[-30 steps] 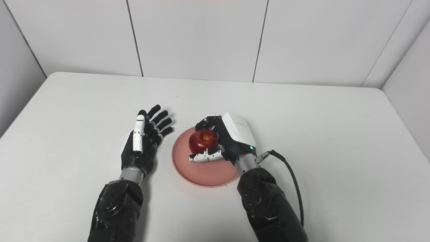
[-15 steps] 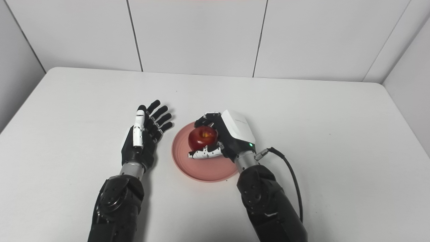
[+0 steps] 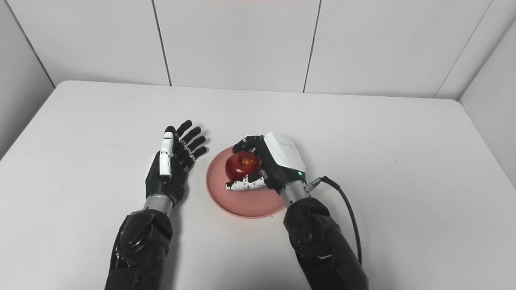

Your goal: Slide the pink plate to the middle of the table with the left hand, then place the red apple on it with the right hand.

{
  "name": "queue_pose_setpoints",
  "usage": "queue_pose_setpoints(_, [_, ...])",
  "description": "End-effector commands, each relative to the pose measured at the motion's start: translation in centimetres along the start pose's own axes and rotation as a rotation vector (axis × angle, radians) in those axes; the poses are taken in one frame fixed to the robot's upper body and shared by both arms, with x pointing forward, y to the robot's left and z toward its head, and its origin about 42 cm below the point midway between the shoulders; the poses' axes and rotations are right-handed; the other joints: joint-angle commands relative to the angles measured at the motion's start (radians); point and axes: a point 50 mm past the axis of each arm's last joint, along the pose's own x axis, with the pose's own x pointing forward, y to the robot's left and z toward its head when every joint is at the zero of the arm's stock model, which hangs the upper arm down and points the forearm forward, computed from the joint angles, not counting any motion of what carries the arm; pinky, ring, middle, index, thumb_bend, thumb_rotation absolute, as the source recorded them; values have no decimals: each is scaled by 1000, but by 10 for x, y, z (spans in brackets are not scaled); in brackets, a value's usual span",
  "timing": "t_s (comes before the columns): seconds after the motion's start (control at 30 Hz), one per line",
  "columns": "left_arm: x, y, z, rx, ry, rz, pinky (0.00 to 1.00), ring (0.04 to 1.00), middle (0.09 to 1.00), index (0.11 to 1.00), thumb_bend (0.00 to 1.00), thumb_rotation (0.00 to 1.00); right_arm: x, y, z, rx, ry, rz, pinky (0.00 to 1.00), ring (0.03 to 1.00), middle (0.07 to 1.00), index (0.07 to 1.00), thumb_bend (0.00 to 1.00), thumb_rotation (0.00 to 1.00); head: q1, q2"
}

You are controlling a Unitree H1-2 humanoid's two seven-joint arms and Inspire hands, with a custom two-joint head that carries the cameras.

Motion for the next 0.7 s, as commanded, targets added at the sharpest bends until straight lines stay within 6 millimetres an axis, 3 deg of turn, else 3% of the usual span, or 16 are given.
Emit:
queue_pose_setpoints(0.0, [3,-6,5,-14,-9,-17,814,827,842,835,406,1000,5,-7,9,-18,-17,1,324,427,455,526,525,4,0,1])
queue_pose_setpoints(0.1, [3,-6,5,-10,-10,-16,813,825,839,833,408,1000,4,-7,10,-37,-13,3,355,470,545,498,523,117,-1,1])
queue_pose_setpoints(0.13, [3,-6,5,-7,-11,-15,812,825,839,833,409,1000,4,-8,11,-40,-12,6,361,481,573,583,728,170,-1,0])
queue_pose_setpoints(0.17, [3,-6,5,-7,-11,-15,810,824,838,833,409,1000,4,-8,11,-43,-10,9,346,468,570,631,823,202,-1,0])
queue_pose_setpoints(0.27, [3,-6,5,-8,-11,-15,810,824,839,834,409,1000,4,-9,13,-41,-9,16,301,414,524,687,903,233,-1,0])
queue_pose_setpoints(0.43, [3,-6,6,-7,-11,-17,811,827,842,837,407,1000,3,-11,15,-49,-11,30,260,356,491,747,975,301,-1,2])
queue_pose_setpoints(0.5, [3,-6,6,-5,-10,-15,810,826,841,835,407,1000,2,-11,16,-56,-13,33,337,445,552,759,997,360,-1,2])
queue_pose_setpoints(0.63, [3,-6,6,-4,-12,-13,806,819,834,831,405,1000,2,-12,17,-59,-22,36,362,474,601,777,1000,414,-2,2])
queue_pose_setpoints(0.67, [3,-6,6,-4,-12,-12,803,816,833,830,403,1000,2,-12,17,-58,-23,37,400,519,642,787,1000,439,-2,2])
